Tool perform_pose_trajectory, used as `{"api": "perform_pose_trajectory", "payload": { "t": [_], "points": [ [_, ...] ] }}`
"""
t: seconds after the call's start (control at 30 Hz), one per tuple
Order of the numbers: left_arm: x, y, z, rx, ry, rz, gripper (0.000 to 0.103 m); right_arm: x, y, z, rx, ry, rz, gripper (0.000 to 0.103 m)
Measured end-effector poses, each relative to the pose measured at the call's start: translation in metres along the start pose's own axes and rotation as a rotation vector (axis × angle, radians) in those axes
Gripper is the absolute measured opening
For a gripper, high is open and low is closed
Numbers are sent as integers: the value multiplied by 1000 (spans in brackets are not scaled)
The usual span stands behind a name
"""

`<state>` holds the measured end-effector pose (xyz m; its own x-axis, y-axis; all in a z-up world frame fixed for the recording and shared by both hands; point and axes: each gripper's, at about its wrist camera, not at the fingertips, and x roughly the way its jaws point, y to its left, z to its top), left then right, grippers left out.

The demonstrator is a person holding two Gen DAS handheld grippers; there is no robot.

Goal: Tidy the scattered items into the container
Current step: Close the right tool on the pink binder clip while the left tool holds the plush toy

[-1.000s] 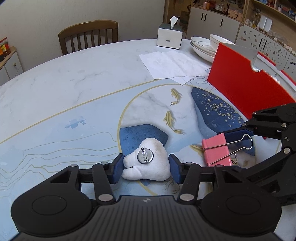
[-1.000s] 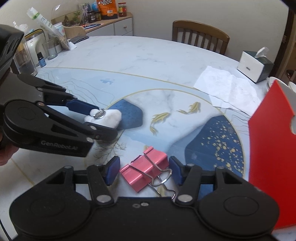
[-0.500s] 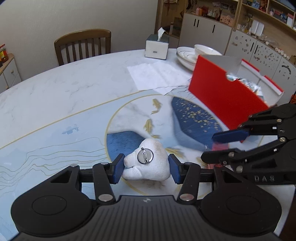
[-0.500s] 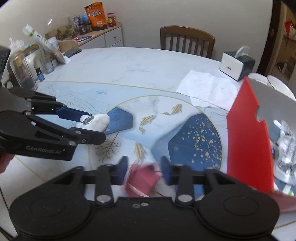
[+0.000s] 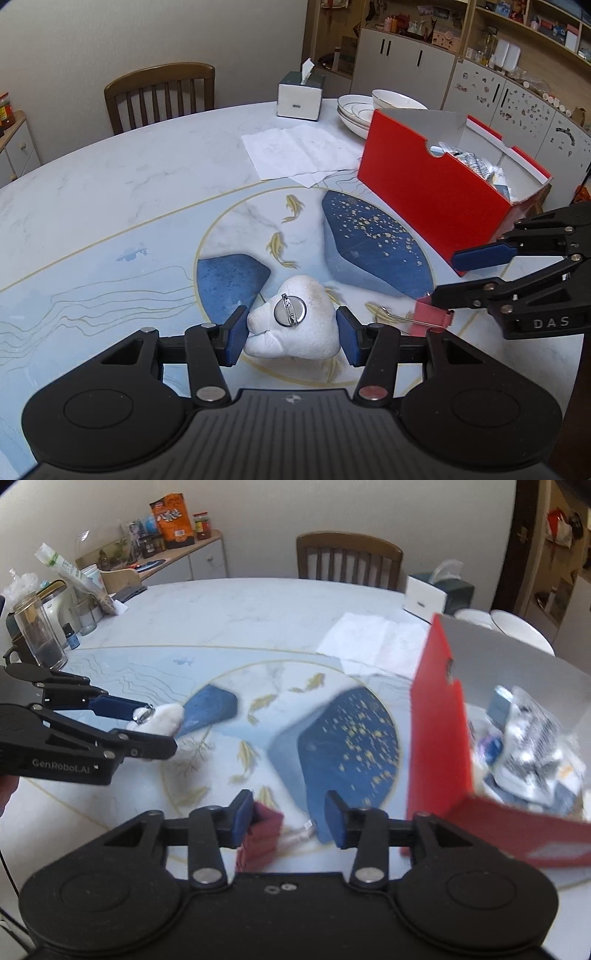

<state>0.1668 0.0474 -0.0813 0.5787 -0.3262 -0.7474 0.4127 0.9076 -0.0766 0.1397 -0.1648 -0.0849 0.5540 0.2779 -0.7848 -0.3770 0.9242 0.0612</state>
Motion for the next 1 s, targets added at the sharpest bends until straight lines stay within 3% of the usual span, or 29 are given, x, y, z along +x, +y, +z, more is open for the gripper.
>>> {"api": "perform_pose_trajectory", "payload": {
  "t": [0.13, 0.3, 0.53, 0.6, 0.7, 0.83, 1.0],
  "points": [
    [0, -4, -3, 7, 3, -9, 50, -9, -3, -11, 25, 4, -10, 63],
    [2, -6, -7, 11, 15, -18, 50, -2, 7, -18, 17, 16, 18, 68],
    [2, -4, -9, 9, 23, -20, 50, -1, 21, -10, 15, 13, 40, 63],
    [2, -3, -10, 7, 22, -21, 50, -2, 22, -10, 28, 18, 39, 64],
    [3, -3, -10, 0, 21, -22, 50, 6, 30, -12, 46, 45, 43, 74],
    [3, 0, -11, -8, 21, -17, 50, 22, 43, -16, 31, 72, 50, 68],
    [2, 6, -16, -12, 29, -6, 50, 31, 54, -20, 26, 91, 62, 68]
  ]
}}
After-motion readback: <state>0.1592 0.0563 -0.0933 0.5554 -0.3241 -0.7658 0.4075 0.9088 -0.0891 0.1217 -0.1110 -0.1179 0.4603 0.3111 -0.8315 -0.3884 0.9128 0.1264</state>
